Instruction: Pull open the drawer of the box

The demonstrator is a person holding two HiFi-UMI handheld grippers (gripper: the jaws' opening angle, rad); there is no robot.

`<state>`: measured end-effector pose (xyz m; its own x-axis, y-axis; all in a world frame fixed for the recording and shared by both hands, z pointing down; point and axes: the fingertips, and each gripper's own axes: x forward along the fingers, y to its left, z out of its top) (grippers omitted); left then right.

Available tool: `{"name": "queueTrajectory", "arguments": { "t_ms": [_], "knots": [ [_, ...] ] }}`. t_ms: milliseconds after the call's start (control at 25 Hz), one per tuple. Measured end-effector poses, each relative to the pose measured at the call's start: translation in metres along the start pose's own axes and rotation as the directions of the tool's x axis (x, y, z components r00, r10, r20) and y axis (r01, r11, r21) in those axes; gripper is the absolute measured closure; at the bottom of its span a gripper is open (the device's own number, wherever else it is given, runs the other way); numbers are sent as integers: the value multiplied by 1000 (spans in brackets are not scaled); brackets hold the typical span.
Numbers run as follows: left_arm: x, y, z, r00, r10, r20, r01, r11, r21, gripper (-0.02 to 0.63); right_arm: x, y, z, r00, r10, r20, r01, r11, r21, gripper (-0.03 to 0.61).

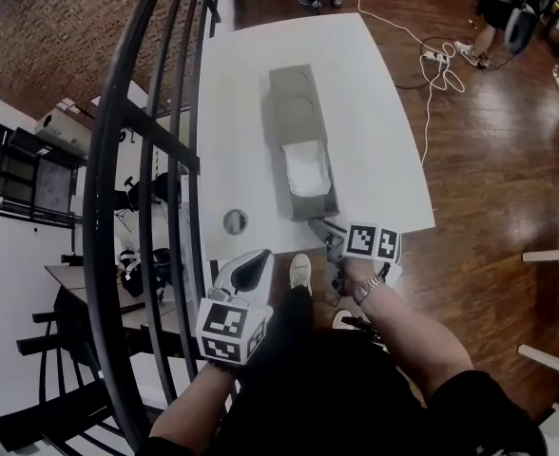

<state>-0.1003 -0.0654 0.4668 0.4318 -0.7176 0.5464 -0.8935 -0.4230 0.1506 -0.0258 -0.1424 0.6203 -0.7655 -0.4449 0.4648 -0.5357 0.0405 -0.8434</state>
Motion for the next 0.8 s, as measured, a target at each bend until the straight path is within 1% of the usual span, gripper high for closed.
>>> {"name": "queueTrajectory", "arguments": {
  "t_ms": [360, 680, 800],
  "knots": [
    [-9, -3, -2, 1000, 14, 12, -14, 1000, -4, 598, -5, -1, -8, 1000, -3, -11, 3, 1000, -6, 502],
    [-15, -4, -7, 1000, 24, 15, -24, 1000, -7, 598, -6, -7, -19, 1000, -13, -24, 13, 1000, 21, 494],
    [-17, -5, -8, 1000, 27, 16, -27, 1000, -5, 598, -6, -10, -19, 1000, -17, -24, 17, 1000, 15, 494]
  ]
}}
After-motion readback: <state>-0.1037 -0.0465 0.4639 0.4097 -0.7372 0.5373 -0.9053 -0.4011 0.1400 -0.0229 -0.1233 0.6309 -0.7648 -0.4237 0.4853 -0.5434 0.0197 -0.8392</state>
